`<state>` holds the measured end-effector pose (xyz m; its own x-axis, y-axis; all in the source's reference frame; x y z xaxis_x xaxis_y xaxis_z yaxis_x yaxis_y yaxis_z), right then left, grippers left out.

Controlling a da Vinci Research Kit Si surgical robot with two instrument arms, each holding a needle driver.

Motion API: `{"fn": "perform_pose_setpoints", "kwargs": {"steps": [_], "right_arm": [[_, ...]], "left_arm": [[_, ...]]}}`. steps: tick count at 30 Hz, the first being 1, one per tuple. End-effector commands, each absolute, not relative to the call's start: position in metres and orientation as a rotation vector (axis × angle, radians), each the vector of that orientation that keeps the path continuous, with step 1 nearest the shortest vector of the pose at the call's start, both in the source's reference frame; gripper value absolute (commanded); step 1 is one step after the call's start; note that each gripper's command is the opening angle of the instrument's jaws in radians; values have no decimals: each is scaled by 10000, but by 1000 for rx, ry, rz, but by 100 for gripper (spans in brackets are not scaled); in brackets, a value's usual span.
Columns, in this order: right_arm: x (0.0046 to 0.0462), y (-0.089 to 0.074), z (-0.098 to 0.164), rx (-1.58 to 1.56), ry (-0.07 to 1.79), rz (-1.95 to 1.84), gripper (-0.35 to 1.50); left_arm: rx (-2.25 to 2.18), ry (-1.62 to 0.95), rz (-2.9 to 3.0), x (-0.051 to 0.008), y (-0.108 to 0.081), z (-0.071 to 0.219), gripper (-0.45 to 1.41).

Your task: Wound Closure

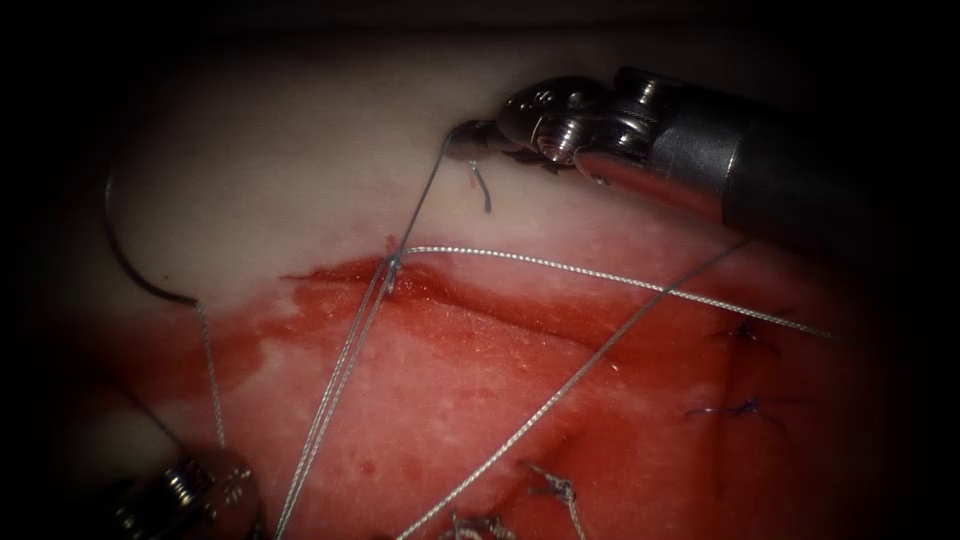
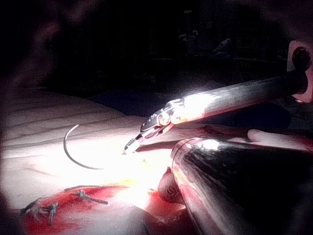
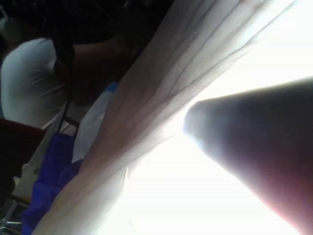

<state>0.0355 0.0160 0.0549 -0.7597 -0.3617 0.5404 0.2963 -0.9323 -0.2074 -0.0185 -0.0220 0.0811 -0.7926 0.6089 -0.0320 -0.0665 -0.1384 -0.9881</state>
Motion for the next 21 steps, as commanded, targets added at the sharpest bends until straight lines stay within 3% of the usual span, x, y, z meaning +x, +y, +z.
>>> {"fn": "perform_pose_setpoints", "kwargs": {"steps": [1,9,12,14,16,21], "right_arm": [[362,174,538,-858,153,-2645,-35],[362,170,534,-882,237,-2602,-30],[356,164,524,-892,246,-2603,51],[351,161,513,-888,240,-2595,106],[347,160,503,-891,219,-2569,121],[342,158,475,-887,207,-2507,120]], "left_arm": [[-614,-1673,1989,-187,-206,807,-45],[-797,-1714,1829,-186,-183,812,-45],[-912,-1711,1744,-180,-153,813,-45],[-965,-1569,1760,-171,-131,815,-45],[-1008,-1453,1772,-163,-108,819,-45],[-1093,-1239,1775,-142,-62,829,-45]]}}
